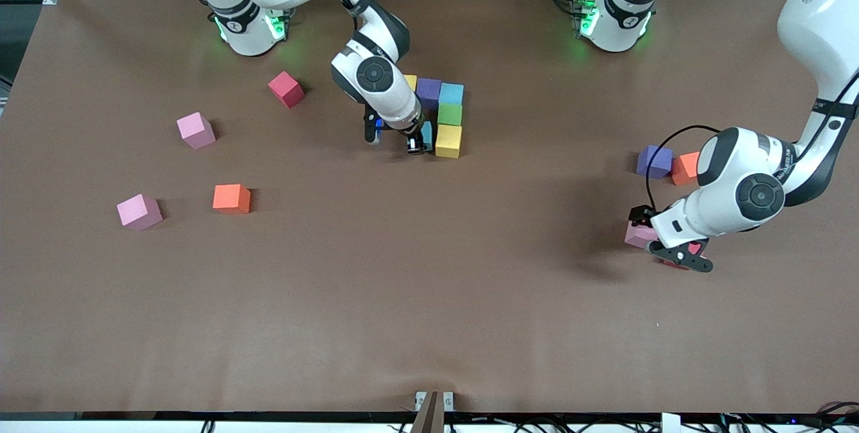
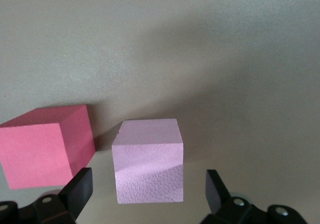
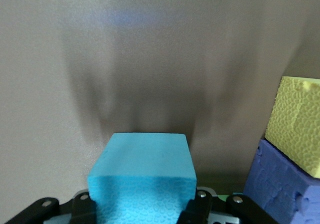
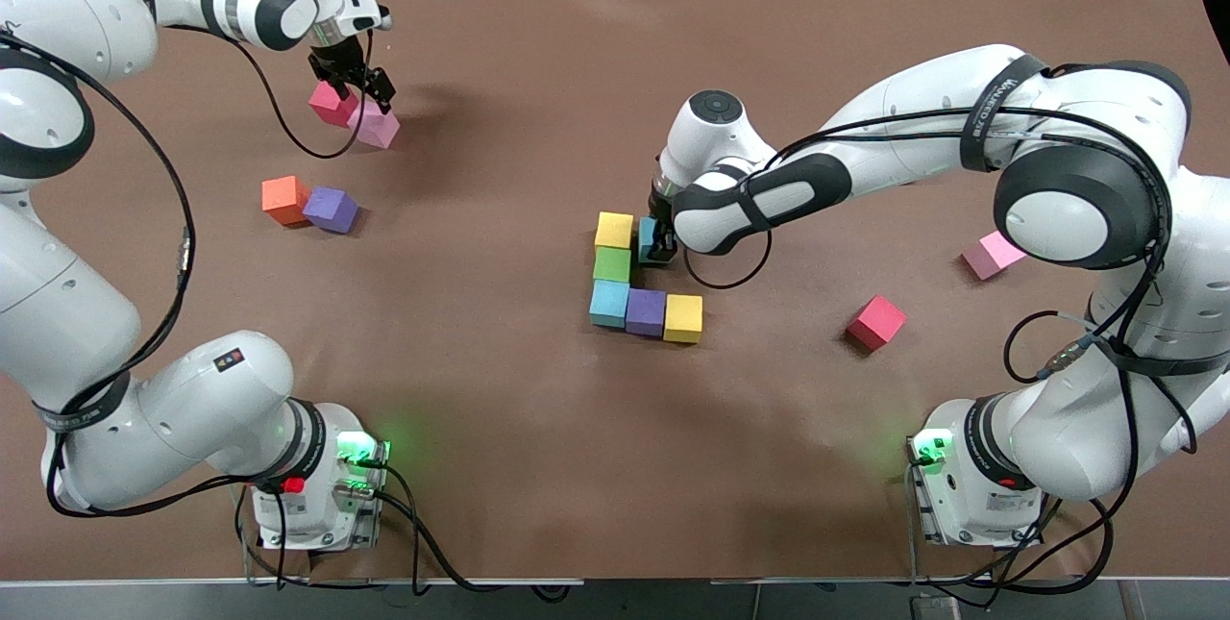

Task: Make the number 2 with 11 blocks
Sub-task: 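Reach the light pink cube with the left gripper while the right gripper carries cyan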

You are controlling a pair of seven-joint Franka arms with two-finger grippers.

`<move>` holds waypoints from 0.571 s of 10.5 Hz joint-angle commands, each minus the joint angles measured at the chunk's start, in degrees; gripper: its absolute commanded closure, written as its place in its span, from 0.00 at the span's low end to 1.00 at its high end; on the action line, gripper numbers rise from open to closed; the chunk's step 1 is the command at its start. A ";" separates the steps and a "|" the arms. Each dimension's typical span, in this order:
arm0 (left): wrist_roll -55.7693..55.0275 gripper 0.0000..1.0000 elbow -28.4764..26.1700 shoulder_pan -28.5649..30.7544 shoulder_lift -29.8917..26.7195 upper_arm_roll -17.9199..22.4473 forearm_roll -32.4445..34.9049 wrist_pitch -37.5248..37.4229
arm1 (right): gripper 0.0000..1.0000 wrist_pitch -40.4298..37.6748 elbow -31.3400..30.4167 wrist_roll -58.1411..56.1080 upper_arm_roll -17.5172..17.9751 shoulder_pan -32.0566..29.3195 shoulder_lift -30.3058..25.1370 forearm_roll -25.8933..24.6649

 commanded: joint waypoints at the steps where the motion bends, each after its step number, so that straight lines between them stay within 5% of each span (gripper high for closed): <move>1: -0.44 0.00 -0.97 0.63 -0.85 -0.43 -0.90 -0.16 | 1.00 1.06 1.37 2.32 -0.15 0.42 1.43 -0.74; 6: -0.44 0.00 -0.97 0.63 0.55 -0.17 -0.11 0.98 | 1.00 1.06 2.25 2.32 -0.33 0.86 2.48 -1.17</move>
